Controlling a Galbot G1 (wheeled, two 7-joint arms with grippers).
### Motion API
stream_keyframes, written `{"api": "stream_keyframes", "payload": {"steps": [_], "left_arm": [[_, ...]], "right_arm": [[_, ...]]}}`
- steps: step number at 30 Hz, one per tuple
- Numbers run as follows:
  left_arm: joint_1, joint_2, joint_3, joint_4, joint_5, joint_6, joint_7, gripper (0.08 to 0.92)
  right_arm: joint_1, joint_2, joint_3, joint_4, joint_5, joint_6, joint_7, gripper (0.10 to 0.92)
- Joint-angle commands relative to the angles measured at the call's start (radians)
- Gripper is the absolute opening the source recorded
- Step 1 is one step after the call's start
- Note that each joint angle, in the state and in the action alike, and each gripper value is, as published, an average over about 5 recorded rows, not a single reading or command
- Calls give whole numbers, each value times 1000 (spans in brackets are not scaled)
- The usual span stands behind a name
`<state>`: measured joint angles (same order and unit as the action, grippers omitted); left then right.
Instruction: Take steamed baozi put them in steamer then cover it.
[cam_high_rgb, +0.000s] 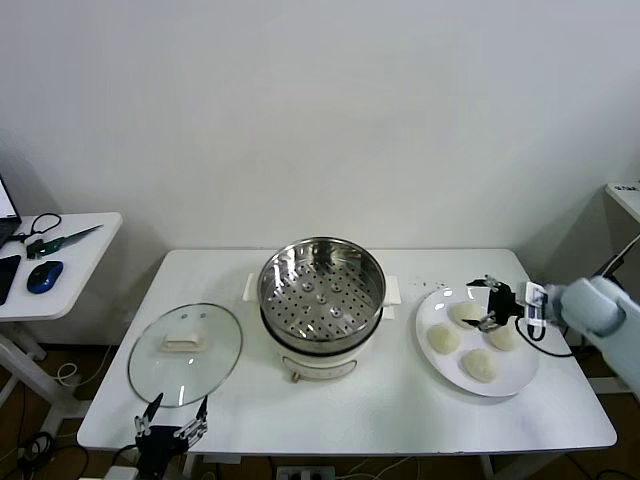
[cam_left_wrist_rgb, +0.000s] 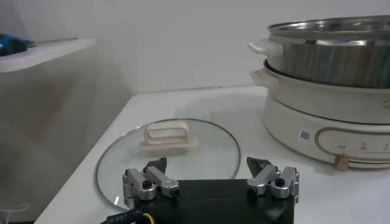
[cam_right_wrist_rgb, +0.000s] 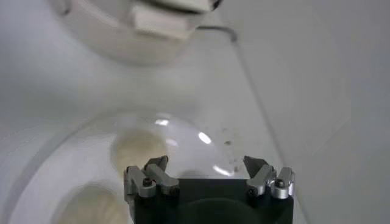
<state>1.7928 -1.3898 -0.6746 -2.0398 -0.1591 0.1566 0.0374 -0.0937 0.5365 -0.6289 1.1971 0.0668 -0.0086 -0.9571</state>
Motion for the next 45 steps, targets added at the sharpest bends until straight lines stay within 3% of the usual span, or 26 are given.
{"api": "stream_keyframes", "payload": {"steps": [1, 6, 13, 32, 45], "left_arm": [[0, 1, 2, 2, 1, 1, 0, 823], [-1, 0, 6, 2, 3, 2, 1, 823], [6, -4, 5, -2, 4, 6, 3, 823], [0, -32, 16, 27, 26, 9, 2, 823], [10, -31, 15, 31, 25, 9, 1, 823]], "right_arm": [[633, 49, -580, -229, -54, 89, -279, 823], [544, 119, -544, -268, 33, 2, -230, 823], [352, 203, -420, -314, 13, -55, -197, 823], [141, 401, -133, -589, -179, 19, -107, 823], [134, 431, -141, -627, -193, 19, -136, 771]]}}
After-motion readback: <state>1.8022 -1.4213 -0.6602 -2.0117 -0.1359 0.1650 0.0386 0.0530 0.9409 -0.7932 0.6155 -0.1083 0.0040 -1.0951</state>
